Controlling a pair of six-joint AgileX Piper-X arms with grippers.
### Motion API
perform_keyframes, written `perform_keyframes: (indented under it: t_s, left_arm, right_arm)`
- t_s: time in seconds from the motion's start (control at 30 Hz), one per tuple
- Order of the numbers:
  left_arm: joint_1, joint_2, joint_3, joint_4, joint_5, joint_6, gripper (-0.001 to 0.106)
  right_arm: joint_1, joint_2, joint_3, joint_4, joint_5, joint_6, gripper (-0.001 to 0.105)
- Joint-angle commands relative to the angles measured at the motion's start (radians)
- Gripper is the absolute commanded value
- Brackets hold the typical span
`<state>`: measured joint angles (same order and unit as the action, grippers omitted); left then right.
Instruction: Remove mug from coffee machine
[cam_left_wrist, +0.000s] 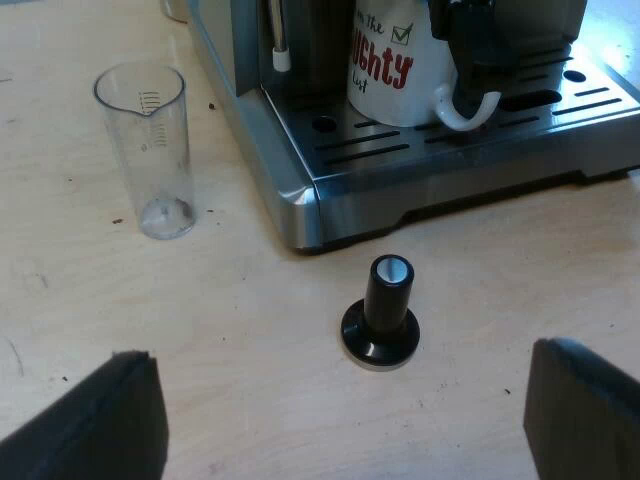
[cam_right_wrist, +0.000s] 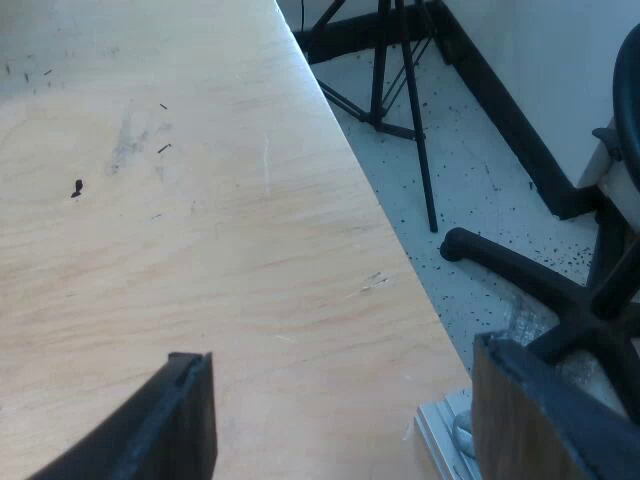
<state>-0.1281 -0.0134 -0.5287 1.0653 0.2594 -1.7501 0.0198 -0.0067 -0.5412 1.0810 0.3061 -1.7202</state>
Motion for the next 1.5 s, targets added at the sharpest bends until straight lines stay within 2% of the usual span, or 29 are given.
perform_keyframes:
  t_s: [0.03,0.47,0.57,0.67,0.73,0.77,0.97,1.03,1.13,1.33,1.4,1.5]
  left_arm:
    - [0.0,-0.037,-0.001,-0.015,0.008,0.004,0.079]
    - [0.0,-0.037,-0.001,-0.017,0.008,-0.005,0.079]
    - [0.0,-0.03,-0.001,-0.017,0.008,-0.048,0.079]
    - [0.0,-0.005,-0.005,-0.017,0.008,-0.062,0.079]
    - [-0.004,0.034,-0.023,-0.017,0.018,-0.064,0.079]
    - [-0.006,0.041,-0.026,-0.017,0.021,-0.064,0.079]
    - [-0.047,0.15,-0.08,-0.033,0.029,-0.064,0.079]
    - [-0.071,0.19,-0.104,-0.06,0.029,-0.064,0.079]
    - [-0.099,0.232,-0.129,-0.097,0.029,-0.064,0.079]
    - [-0.138,0.289,-0.144,-0.162,0.031,-0.064,0.079]
    - [-0.161,0.31,-0.144,-0.178,0.044,-0.064,0.079]
    - [-0.207,0.335,-0.144,-0.191,0.052,-0.064,0.079]
  right_arm:
    - [-0.004,-0.047,-0.006,-0.008,0.008,-0.003,0.058]
    - [-0.004,-0.042,-0.015,0.001,0.001,-0.005,0.058]
    - [-0.004,-0.025,-0.046,0.004,-0.028,-0.04,0.058]
    - [-0.004,0.01,-0.083,0.004,-0.067,-0.113,0.058]
    - [-0.004,0.045,-0.125,0.004,-0.111,-0.171,0.058]
    - [-0.004,0.056,-0.136,0.004,-0.121,-0.176,0.058]
    - [-0.004,0.173,-0.233,0.0,-0.23,-0.177,0.058]
    - [-0.004,0.224,-0.265,0.0,-0.327,-0.174,0.058]
    - [-0.004,0.279,-0.298,0.0,-0.41,-0.16,0.058]
    - [0.023,0.368,-0.349,-0.03,-0.497,-0.162,0.058]
    - [0.064,0.401,-0.369,-0.033,-0.562,-0.17,0.058]
    - [0.124,0.441,-0.39,-0.033,-0.575,-0.17,0.058]
